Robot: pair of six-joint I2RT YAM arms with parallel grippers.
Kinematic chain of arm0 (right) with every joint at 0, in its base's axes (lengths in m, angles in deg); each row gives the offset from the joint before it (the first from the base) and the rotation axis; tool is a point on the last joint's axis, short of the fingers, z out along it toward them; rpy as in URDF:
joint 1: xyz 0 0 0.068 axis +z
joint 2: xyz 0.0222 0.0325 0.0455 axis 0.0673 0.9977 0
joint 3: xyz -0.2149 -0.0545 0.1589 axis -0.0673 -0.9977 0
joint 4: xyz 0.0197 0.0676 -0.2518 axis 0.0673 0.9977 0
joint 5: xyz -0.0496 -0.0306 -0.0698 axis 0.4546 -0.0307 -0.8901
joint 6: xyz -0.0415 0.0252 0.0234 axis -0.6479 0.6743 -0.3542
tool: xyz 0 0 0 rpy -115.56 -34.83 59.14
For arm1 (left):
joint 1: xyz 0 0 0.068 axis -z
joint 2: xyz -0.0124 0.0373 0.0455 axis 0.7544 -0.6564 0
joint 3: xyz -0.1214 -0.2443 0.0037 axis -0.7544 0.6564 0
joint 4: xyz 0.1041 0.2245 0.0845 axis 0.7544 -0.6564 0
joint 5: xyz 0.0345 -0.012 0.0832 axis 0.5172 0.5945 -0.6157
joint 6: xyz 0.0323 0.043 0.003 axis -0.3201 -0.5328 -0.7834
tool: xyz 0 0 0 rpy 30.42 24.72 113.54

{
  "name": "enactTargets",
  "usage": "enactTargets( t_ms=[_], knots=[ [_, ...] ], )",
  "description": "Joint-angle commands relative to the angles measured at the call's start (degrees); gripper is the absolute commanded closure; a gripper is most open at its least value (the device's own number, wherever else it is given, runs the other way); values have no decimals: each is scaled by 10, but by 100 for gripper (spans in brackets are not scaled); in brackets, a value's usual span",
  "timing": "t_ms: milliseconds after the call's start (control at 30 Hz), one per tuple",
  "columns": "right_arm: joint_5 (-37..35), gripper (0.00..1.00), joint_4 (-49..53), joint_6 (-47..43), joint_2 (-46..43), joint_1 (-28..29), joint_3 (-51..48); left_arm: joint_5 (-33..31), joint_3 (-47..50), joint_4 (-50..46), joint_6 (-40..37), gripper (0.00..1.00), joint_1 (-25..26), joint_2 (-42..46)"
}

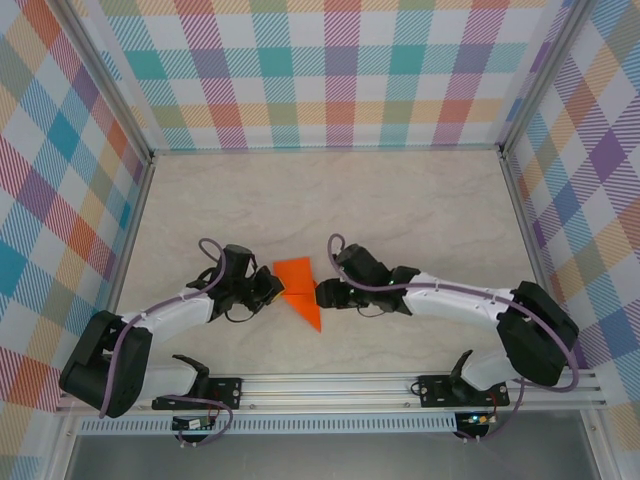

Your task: Fold a paper plane with a square sheet of paper (pick it up from the middle)

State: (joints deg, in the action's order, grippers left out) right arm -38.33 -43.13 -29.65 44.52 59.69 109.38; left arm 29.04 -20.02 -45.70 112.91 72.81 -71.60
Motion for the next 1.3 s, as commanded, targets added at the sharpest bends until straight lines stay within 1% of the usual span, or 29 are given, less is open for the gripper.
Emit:
enactTargets(
  t_ms=[0, 67, 167, 233, 333, 467, 633, 1000, 1100, 1267],
  knots=[
    [-154, 51, -25, -50, 10, 67, -16, -20, 4, -16, 16, 100, -5, 5],
    [-218, 50, -33, -86, 39, 111, 0, -17, -1, -16, 14, 100, -6, 1],
    [-320, 49, -15, -135, 94, 169, 46, -16, -5, -17, 13, 100, -5, -4],
    [-357, 48, -30, -166, 116, 196, 59, -13, -5, -16, 12, 100, -5, -4],
    [-365, 48, -50, -207, 146, 215, 72, -8, -6, -9, 10, 100, -5, -4],
    [-385, 48, -68, -262, 181, 236, 85, 14, -14, 5, -1, 98, -5, -19],
    [-429, 47, -85, -277, 199, 235, 69, 33, -28, 9, -10, 98, -5, -39],
    [-436, 49, -106, -307, 241, 229, 62, 34, -39, 2, -16, 97, -5, -40],
    [-448, 50, -109, -300, 242, 222, 56, 36, -40, -2, -18, 97, -5, -41],
    [-448, 53, -122, -304, 238, 215, 43, 36, -47, -13, -24, 97, -5, -45]
  ],
)
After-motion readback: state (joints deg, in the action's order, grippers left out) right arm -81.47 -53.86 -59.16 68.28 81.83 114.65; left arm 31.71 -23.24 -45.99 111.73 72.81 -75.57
